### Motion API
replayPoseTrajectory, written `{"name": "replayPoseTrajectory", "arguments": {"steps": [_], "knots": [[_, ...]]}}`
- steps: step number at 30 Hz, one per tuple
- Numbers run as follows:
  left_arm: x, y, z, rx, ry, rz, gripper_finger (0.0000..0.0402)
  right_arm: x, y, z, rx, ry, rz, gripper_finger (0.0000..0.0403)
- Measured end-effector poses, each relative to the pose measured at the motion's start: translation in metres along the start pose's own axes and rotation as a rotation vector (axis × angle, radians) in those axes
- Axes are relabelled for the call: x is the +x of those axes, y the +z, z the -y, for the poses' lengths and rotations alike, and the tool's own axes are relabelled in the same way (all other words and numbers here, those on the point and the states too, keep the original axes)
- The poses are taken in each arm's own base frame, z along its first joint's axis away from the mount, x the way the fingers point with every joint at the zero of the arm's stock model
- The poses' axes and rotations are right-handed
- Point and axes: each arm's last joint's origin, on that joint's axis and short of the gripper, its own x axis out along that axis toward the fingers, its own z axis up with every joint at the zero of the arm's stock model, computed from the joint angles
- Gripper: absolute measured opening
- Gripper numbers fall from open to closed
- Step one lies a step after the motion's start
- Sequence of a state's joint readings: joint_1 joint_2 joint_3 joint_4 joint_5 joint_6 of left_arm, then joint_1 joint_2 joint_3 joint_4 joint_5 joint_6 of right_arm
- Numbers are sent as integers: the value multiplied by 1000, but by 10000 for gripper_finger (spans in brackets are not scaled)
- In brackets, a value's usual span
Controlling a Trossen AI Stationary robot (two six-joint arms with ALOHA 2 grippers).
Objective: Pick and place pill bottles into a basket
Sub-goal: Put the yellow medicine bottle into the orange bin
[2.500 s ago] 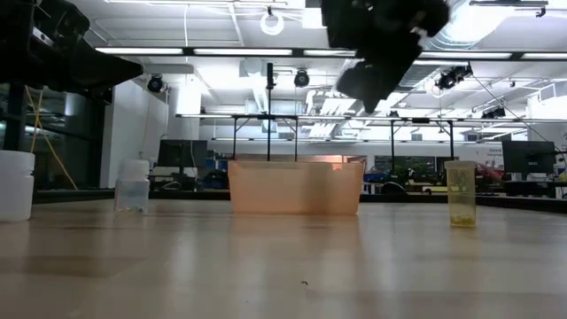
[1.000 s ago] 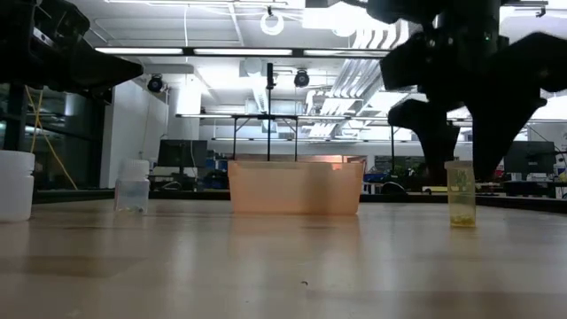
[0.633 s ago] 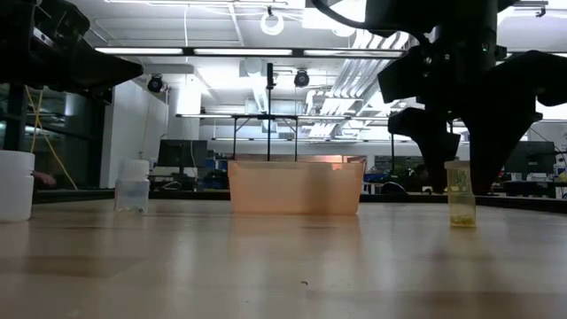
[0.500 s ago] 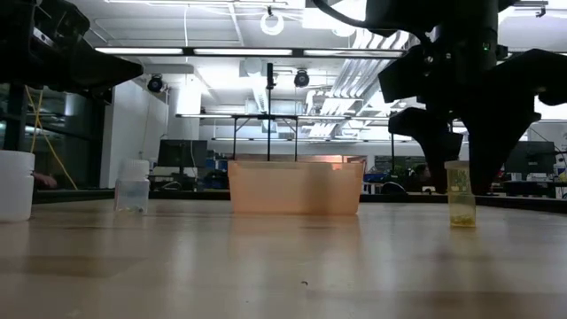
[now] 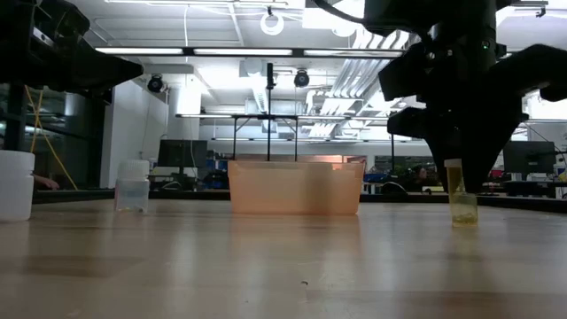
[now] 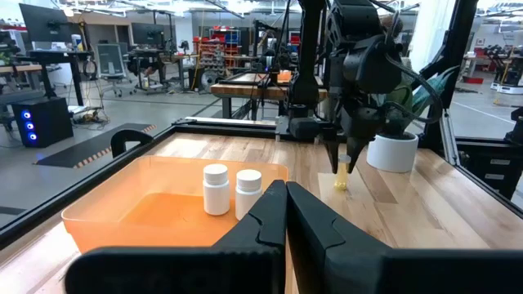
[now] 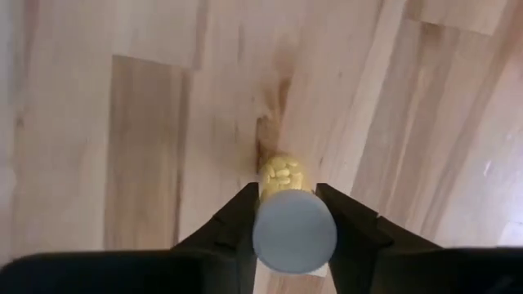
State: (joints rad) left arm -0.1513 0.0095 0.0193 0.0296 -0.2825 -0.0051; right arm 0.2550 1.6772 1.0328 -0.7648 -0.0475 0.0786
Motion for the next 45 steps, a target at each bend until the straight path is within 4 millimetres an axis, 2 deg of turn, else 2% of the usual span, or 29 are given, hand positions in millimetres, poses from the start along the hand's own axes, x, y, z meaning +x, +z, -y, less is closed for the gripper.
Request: {"name": "replayPoseTrajectory", "arguments": {"steps": [4, 9, 16, 22, 26, 30, 37, 42, 45], "knots": [[0, 0, 0, 0, 0, 0, 46, -13, 13, -2, -56, 17, 56, 97], [0, 0, 0, 0, 0, 0, 46, -37, 32, 2, -159, -36, 137, 119], [0, 0, 0, 0, 0, 0, 46, -72, 54, 43, -189, -125, 240, 104], [0, 0, 0, 0, 0, 0, 46, -89, 56, 85, -164, -159, 291, 100], [0, 0, 0, 0, 0, 0, 46, -83, 51, 104, -148, -151, 272, 120], [0, 0, 0, 0, 0, 0, 46, -68, 52, 116, -131, -110, 238, 113], [0, 0, 0, 0, 0, 0, 46, -39, 56, 125, -128, -65, 170, 97], [0, 0, 0, 0, 0, 0, 46, -33, 58, 127, -121, -18, 174, 118], [0, 0, 0, 0, 0, -1, 46, -31, 59, 130, -120, -7, 202, 114]]}}
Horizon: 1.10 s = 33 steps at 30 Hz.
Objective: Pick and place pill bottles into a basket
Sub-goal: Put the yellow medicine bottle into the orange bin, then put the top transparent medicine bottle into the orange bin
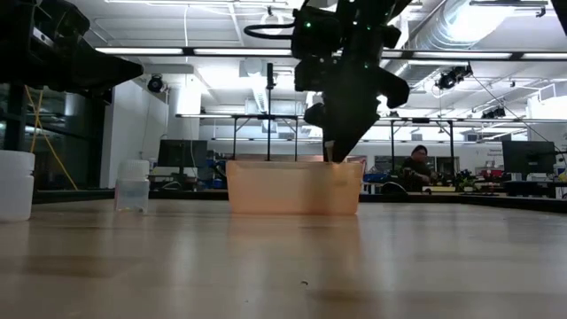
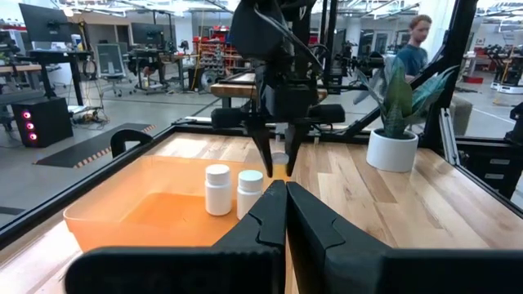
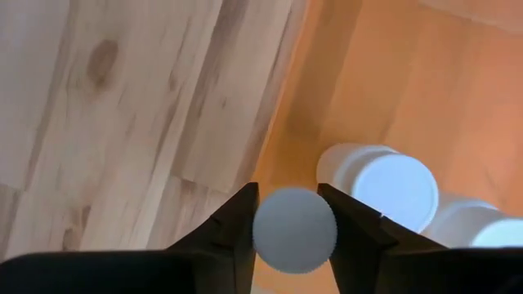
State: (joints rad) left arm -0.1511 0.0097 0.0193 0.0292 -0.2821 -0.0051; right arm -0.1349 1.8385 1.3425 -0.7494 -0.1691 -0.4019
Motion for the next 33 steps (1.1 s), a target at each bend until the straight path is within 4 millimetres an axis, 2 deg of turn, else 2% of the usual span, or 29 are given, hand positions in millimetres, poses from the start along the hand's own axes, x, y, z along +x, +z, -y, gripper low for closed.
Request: {"name": "replayPoseTrajectory", "arguments": {"steps": [4, 7, 15, 20, 24, 33], "knots": [[0, 0, 0, 0, 0, 0, 46, 1, -2, 5, 18, 31, 8, 97], [0, 0, 0, 0, 0, 0, 46, 2, -5, 8, 33, 35, 5, 99], [0, 0, 0, 0, 0, 0, 46, 1, -5, 9, 38, 25, 5, 171], [0, 0, 0, 0, 0, 0, 46, -3, -5, 9, 40, 15, 13, 193], [0, 0, 0, 0, 0, 1, 46, -26, -2, 7, 35, -21, 42, 191], [0, 0, 0, 0, 0, 1, 46, -102, -7, -13, 14, -3, 262, 162]]}}
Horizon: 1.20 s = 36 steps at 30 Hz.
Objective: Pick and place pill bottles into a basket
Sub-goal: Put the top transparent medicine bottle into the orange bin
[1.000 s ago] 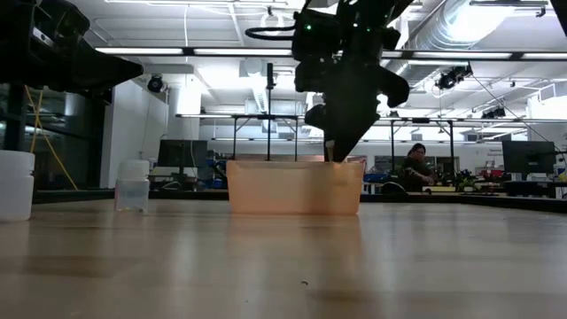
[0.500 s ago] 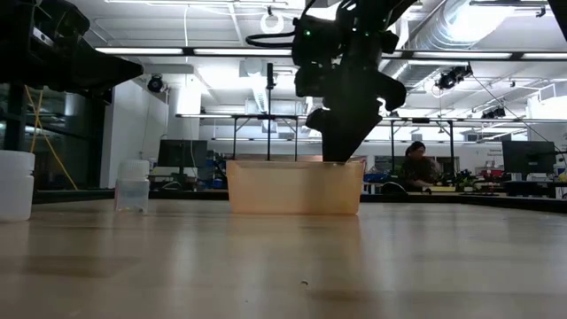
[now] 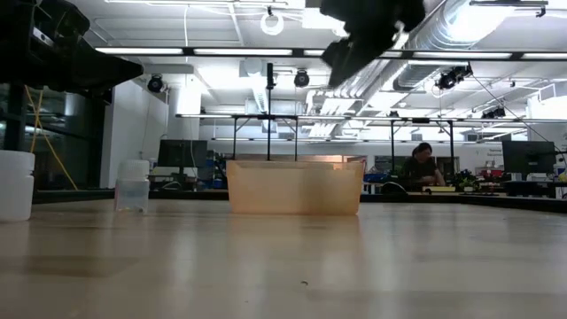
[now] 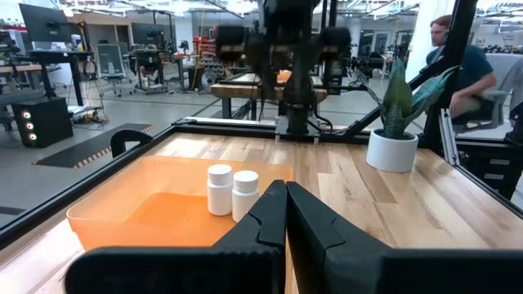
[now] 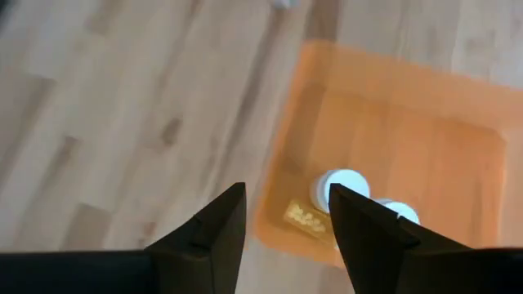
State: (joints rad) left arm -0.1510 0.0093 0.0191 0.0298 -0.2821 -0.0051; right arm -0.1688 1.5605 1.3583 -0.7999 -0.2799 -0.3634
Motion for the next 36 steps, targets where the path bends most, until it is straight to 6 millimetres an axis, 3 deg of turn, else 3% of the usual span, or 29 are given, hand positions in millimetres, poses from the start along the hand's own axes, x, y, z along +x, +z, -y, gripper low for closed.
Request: {"name": "replayPoseTrajectory", "arguments": {"steps": [4, 13, 20, 27, 36], "knots": [[0, 0, 0, 0, 0, 0, 46, -12, -17, -13, -35, 18, 164, 142], [0, 0, 0, 0, 0, -1, 46, -3, -115, -35, 112, -162, 547, 99], [0, 0, 0, 0, 0, 0, 46, -14, -167, -56, 193, -249, 740, 81], [0, 0, 0, 0, 0, -1, 46, -12, -199, -68, 229, -275, 813, 79], [0, 0, 0, 0, 0, 0, 46, -5, -223, -72, 271, -406, 885, 78]]}}
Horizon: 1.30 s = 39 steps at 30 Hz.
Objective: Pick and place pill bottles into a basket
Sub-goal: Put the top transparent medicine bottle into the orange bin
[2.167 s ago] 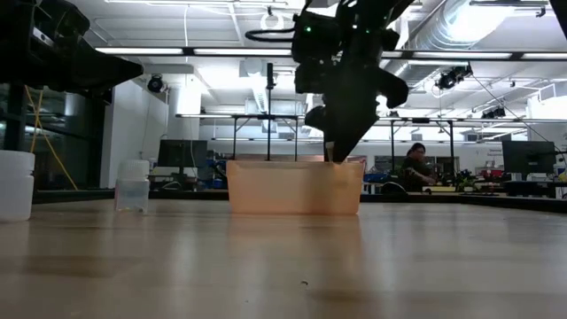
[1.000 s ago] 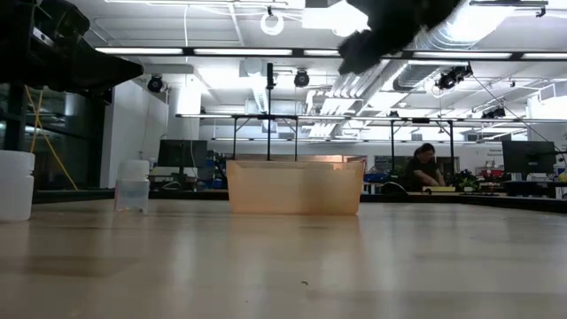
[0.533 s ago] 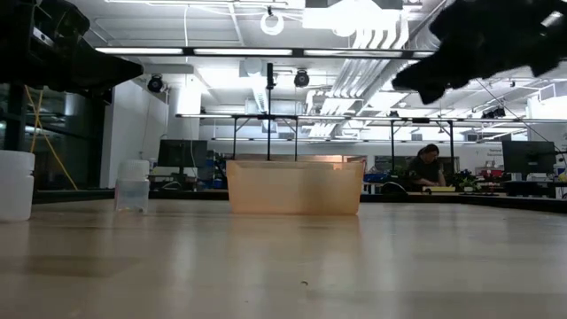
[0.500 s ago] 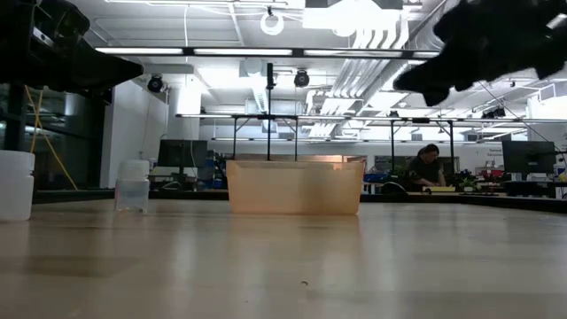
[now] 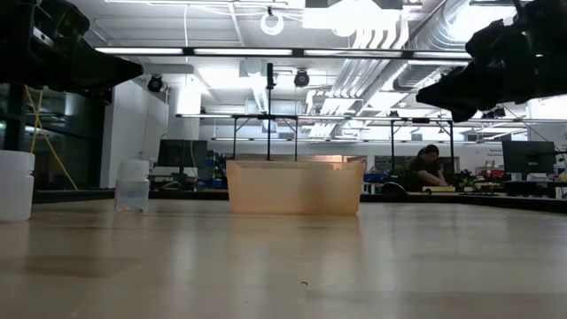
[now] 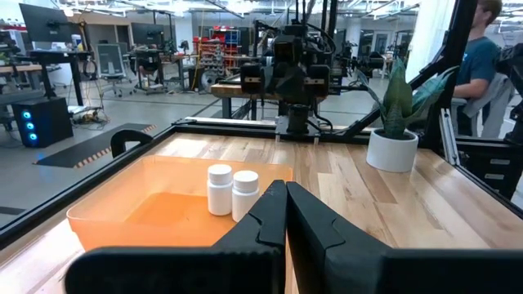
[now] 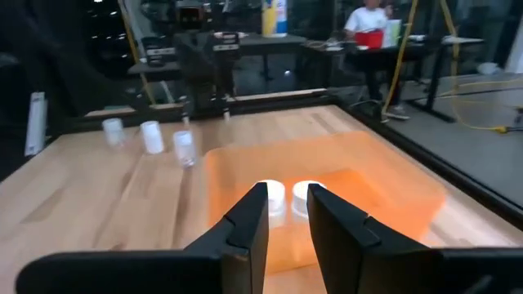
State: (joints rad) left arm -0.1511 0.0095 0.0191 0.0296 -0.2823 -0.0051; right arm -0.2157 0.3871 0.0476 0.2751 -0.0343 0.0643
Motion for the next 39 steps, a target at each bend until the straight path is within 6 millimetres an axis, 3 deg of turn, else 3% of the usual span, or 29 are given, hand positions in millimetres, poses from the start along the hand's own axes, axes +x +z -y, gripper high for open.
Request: {"name": "replayPoseTrajectory", "arguments": {"steps": [10, 22, 34, 39], "knots": [[0, 0, 0, -1, 13, 2, 46, -1, -10, 1, -10, -12, -21, 78], [-1, 10, -3, -33, 102, 101, 46, -1, -9, 1, -43, -4, -7, 78], [-1, 9, -5, -113, 162, 92, 47, -1, -11, 1, -52, -5, -34, 78], [-1, 13, -3, -117, 109, 136, 89, -1, -12, 1, -71, -6, -41, 78]]}}
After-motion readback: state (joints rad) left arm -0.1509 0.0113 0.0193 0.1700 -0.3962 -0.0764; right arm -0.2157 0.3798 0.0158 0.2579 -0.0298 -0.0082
